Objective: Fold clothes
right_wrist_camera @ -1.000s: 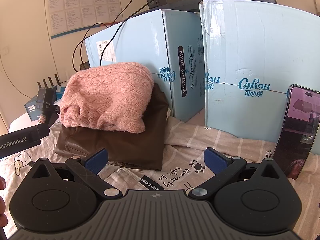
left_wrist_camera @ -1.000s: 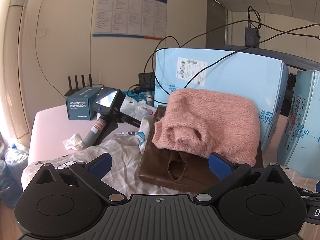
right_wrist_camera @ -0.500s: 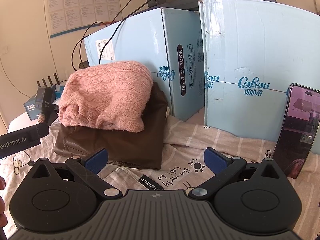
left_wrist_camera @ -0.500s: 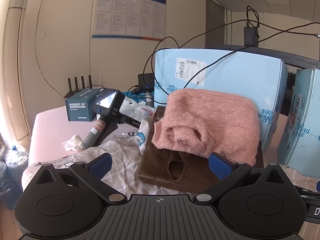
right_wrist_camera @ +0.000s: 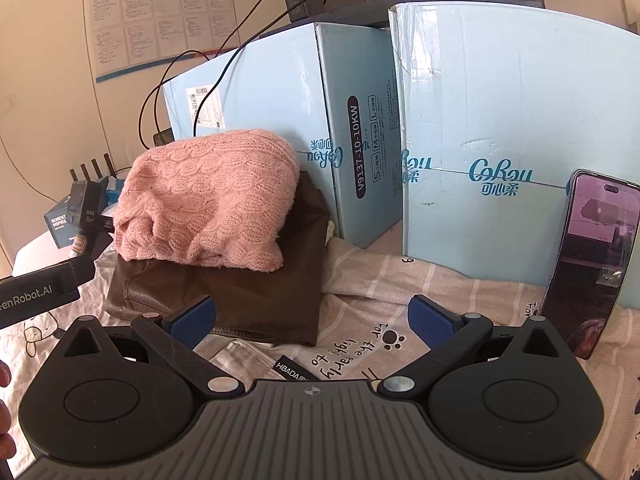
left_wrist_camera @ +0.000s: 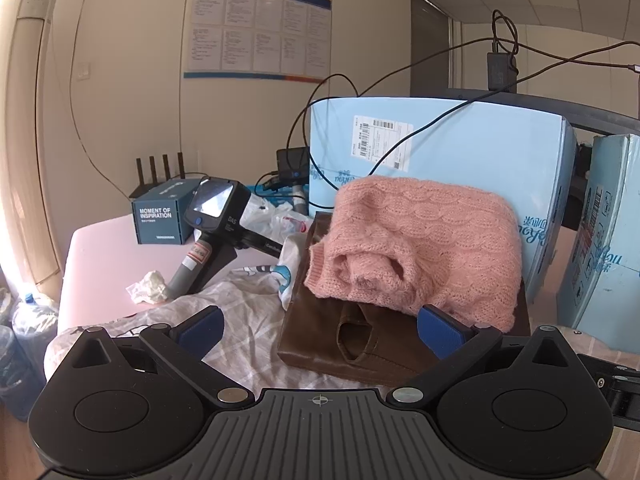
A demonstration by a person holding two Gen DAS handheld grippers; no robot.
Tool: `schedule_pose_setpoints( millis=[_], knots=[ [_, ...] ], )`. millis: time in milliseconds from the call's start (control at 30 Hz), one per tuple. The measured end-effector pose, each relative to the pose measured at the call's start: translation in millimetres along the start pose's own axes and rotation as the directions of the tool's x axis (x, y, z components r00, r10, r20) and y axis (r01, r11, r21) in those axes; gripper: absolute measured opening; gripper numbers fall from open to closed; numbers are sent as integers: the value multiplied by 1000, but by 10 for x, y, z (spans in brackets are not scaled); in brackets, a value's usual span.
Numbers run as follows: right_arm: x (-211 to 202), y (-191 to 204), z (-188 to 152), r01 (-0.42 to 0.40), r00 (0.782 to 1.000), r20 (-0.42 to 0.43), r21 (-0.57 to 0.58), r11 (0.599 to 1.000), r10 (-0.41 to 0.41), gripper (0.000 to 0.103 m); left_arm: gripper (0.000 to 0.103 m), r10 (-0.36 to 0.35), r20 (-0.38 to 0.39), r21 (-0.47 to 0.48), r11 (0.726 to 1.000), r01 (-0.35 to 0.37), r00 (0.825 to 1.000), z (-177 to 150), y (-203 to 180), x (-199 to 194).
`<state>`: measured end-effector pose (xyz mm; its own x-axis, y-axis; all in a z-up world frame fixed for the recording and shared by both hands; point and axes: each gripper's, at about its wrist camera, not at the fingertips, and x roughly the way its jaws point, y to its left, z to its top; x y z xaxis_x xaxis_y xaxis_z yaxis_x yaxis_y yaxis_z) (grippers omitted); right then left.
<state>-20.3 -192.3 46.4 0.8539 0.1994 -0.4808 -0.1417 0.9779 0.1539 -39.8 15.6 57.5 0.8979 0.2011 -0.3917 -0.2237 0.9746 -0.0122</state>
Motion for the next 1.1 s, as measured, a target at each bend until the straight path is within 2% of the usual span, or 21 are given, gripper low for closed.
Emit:
schedule_pose_setpoints(
  millis=[1100],
  knots=[
    [-15,-57,16,11,1000,21,38,999,-12,103,103,-32,-13,-6,999,32,999,-13,-8,18]
  ],
)
